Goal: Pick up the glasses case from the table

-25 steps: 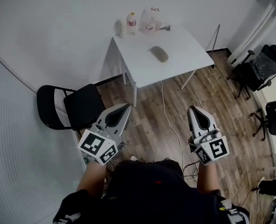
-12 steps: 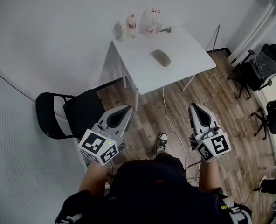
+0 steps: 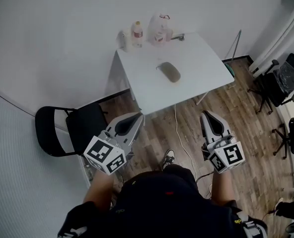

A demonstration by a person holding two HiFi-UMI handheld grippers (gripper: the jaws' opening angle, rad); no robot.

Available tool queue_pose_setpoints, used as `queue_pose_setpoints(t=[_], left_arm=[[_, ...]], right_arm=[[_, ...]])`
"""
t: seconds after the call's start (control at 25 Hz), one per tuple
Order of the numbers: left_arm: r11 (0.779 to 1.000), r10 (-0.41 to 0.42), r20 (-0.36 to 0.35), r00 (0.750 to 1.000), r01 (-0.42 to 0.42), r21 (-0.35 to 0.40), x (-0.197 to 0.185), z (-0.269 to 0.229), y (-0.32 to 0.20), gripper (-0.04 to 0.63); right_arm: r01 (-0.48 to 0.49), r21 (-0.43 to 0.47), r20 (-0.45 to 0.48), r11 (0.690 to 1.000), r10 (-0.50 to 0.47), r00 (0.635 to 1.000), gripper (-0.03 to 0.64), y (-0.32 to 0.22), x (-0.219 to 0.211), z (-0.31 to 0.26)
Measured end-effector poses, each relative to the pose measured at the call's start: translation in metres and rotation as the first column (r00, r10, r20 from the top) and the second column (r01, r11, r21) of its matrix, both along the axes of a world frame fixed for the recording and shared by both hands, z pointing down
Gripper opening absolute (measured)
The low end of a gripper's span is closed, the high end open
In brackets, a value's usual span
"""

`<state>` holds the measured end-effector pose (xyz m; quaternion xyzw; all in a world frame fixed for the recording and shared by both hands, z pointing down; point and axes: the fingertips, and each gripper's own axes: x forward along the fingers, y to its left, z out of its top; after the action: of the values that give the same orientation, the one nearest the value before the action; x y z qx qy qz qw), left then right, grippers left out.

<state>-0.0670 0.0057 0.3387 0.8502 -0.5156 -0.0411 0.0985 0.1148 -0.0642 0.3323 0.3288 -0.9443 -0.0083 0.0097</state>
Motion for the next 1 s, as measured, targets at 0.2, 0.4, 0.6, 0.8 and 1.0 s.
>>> queue_pose_setpoints(t=[0.2,0.4,0.6,0.8,1.0], left_arm=[[1.0,-0.01,0.032,0.999,0.009,0.01,0.033,-0.009,-0.066,0.02],[1.0,-0.026,0.049,0.998,0.026,-0.006,0.062,-0.01,-0.129,0.02],[0.998,-0.055,0.048,0.997,0.056,-0.024,0.066,-0.011,-0.173,0.02],[0.996,-0.077,0.035,0.996,0.078,-0.043,0.042,-0.002,-0.202,0.02],[0.998,-0.043,0.04,0.998,0.044,-0.046,0.011,0.008,-0.227,0.02]], right_arm=[[0.021,-0.027,0.001,0.999,-0.021,1.0,0.023,-0.069,0.028,0.004],[0.041,-0.046,0.017,0.998,-0.04,0.999,0.023,-0.136,0.051,0.011],[0.06,-0.066,0.027,0.996,-0.058,0.998,0.023,-0.184,0.058,0.019],[0.059,-0.089,0.016,0.994,-0.058,0.998,0.023,-0.211,0.044,0.029],[0.003,-0.106,-0.013,0.994,-0.005,1.0,0.025,-0.229,0.024,0.037]])
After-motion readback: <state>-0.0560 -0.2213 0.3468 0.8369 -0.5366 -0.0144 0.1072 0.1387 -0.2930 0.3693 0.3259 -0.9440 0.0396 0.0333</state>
